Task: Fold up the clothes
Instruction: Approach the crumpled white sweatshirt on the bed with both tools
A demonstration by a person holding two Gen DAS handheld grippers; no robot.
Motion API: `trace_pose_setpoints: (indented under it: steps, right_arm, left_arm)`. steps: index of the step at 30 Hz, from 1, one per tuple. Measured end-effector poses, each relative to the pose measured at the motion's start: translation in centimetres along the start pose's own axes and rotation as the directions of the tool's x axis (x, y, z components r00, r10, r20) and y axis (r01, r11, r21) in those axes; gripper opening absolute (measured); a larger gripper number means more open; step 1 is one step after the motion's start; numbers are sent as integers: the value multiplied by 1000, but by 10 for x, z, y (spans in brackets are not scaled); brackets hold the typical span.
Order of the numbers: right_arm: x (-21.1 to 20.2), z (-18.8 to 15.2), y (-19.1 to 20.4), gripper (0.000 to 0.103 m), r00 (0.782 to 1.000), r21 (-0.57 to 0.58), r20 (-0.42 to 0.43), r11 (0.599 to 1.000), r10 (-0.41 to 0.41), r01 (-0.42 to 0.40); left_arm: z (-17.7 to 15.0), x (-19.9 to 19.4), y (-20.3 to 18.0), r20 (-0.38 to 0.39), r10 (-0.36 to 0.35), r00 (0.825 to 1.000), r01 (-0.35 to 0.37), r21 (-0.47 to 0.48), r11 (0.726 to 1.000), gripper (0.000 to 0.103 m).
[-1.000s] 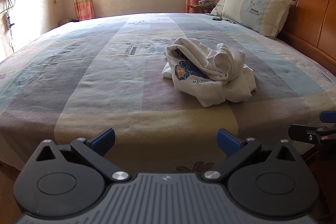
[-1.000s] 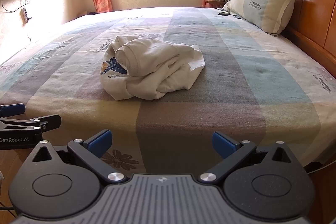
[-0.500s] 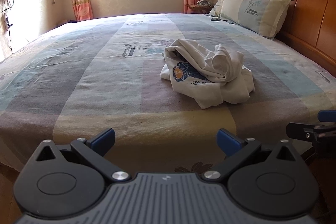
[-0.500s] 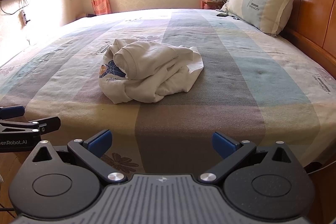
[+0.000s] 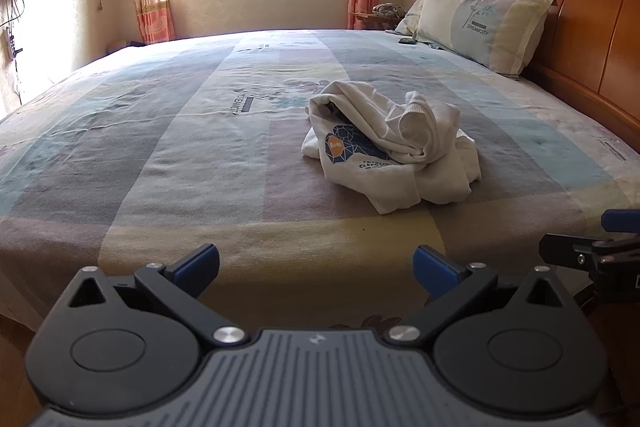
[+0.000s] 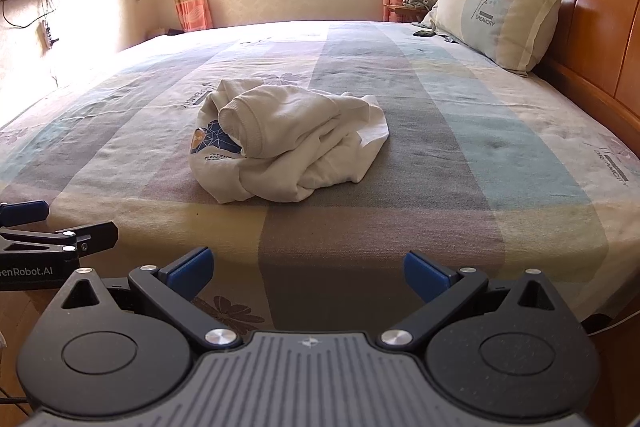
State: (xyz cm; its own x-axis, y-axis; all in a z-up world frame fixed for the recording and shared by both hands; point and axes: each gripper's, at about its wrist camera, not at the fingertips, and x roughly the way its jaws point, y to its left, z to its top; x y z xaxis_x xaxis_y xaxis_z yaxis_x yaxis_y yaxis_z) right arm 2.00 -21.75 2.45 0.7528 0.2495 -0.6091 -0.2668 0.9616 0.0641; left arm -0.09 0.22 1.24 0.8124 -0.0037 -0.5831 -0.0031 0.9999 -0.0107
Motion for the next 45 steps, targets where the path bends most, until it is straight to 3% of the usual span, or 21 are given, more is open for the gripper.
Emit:
trace_pose_setpoints:
  steps: [45]
  right_arm:
    - [50,31,-20,103,1000,-6,-28,1000,12,-12]
  left_arm:
    - [29,47,-7,-26,21,999,-21,-17,1000,102]
